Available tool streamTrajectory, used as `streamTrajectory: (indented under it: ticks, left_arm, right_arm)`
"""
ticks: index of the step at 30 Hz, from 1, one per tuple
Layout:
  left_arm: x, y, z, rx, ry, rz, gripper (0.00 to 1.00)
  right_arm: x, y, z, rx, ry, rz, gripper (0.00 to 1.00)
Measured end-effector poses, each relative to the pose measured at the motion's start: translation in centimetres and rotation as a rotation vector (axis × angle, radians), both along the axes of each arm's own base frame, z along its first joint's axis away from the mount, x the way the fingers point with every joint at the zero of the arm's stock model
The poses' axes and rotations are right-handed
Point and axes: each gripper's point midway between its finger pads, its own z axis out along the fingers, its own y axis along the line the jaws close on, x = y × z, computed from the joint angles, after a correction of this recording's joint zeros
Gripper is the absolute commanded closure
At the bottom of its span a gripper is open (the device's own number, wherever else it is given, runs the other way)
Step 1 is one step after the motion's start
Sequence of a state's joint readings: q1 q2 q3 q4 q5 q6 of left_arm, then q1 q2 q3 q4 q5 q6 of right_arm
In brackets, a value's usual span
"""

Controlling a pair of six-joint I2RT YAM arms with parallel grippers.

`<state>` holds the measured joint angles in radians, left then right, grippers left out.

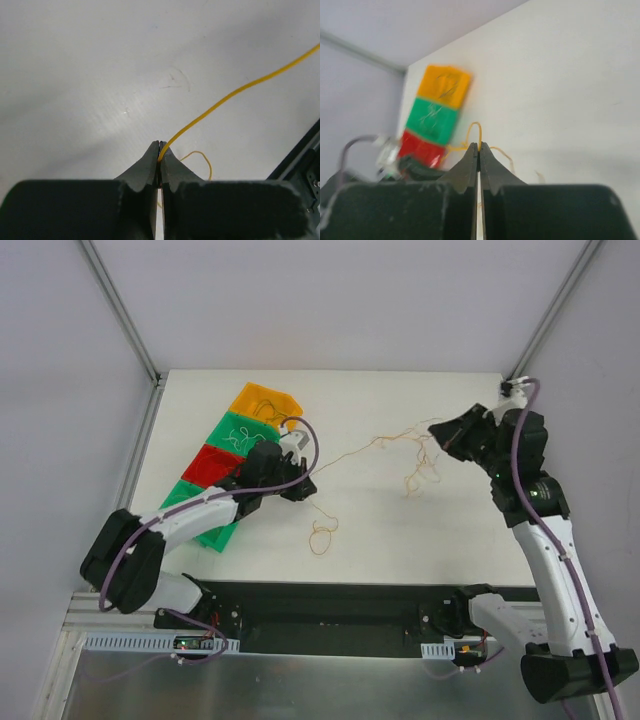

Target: Untangle the cables

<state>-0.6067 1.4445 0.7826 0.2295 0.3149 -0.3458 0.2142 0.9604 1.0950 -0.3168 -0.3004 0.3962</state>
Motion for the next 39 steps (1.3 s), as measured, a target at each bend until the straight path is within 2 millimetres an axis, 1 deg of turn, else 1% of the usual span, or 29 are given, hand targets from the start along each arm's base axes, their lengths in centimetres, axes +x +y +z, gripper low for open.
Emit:
streamTrajectory:
  ticks: [2,3,5,6,7,9,11,13,15,16,17,18,20,22,23,25,26,27,28,30,34,36,39]
  left_arm:
    - [-0.4,1.9,0.5,0.023,-0.022,0.065,1.0]
    - [-0.5,2.7,1.1,0.031,-0.044,0.096,1.0]
    - [-0.5,4.4,3.0,0.036,-0.101,0.162,1.0]
    - [-0.4,5.2,4.3,0.032,-0.138,0.195,1.0]
    - [-0.2,6.0,5.7,0.023,-0.179,0.227,1.0]
    - [0.1,7.9,8.6,0.009,-0.261,0.292,1.0]
    - [0.4,9.6,11.3,0.016,-0.326,0.345,1.0]
    - [0.8,10.7,13.9,0.03,-0.372,0.376,1.0]
    - [1.2,11.3,17.3,0.035,-0.431,0.394,1.0]
    - [1.2,11.5,19.1,0.033,-0.459,0.397,1.0]
    - [1.1,11.6,21.0,0.025,-0.49,0.398,1.0]
    - [1.0,11.9,22.9,0.018,-0.521,0.402,1.0]
    - [0.7,12.4,26.2,0.007,-0.573,0.411,1.0]
    - [0.3,13.3,29.1,0.004,-0.626,0.436,1.0]
    - [0.1,13.7,30.0,0.006,-0.643,0.448,1.0]
    - [-0.3,14.6,31.6,0.027,-0.674,0.467,1.0]
    - [-0.4,14.9,31.9,0.038,-0.68,0.471,1.0]
    - [-0.6,15.3,32.2,0.052,-0.683,0.48,1.0]
    - [-0.7,15.6,32.5,0.068,-0.686,0.483,1.0]
    - [-1.0,15.8,33.0,0.082,-0.688,0.479,1.0]
    - [-1.5,15.6,34.2,0.077,-0.686,0.456,1.0]
    - [-1.7,15.5,34.7,0.071,-0.685,0.442,1.0]
    - [-1.8,15.4,36.1,0.066,-0.702,0.431,1.0]
  right_arm:
    - [0.7,-4.3,0.8,-0.094,-0.018,-0.204,1.0]
    - [0.9,-6.5,1.1,-0.147,-0.021,-0.307,1.0]
    - [0.9,-10.7,1.0,-0.251,-0.005,-0.494,1.0]
    - [0.7,-12.7,0.7,-0.298,0.012,-0.576,1.0]
    - [0.5,-14.2,0.3,-0.331,0.03,-0.637,1.0]
    - [0.1,-17.5,-1.1,-0.402,0.086,-0.765,1.0]
    - [-0.2,-19.8,-3.3,-0.464,0.158,-0.84,1.0]
    - [-0.3,-21.6,-5.8,-0.511,0.243,-0.882,1.0]
    - [-0.3,-22.9,-8.5,-0.534,0.324,-0.898,0.99]
    - [-0.3,-23.0,-9.8,-0.53,0.354,-0.888,1.0]
    - [-0.2,-22.7,-11.2,-0.511,0.371,-0.858,1.0]
    - [-0.1,-21.8,-12.6,-0.485,0.375,-0.814,1.0]
    - [0.3,-19.5,-14.8,-0.427,0.369,-0.715,1.0]
    - [0.5,-16.2,-17.3,-0.378,0.369,-0.582,1.0]
    - [0.4,-14.4,-18.4,-0.363,0.369,-0.51,1.0]
    - [0.1,-11.6,-20.1,-0.349,0.382,-0.4,1.0]
    - [0.1,-10.4,-20.7,-0.335,0.381,-0.358,1.0]
    - [0.1,-9.7,-21.2,-0.323,0.379,-0.335,1.0]
    - [0.2,-9.4,-21.7,-0.315,0.381,-0.326,1.0]
    - [0.4,-9.5,-22.6,-0.32,0.404,-0.327,1.0]
    - [0.9,-9.8,-24.5,-0.35,0.466,-0.335,1.0]
    - [1.1,-10.0,-24.9,-0.363,0.481,-0.34,1.0]
    - [1.4,-10.1,-24.8,-0.369,0.472,-0.347,1.0]
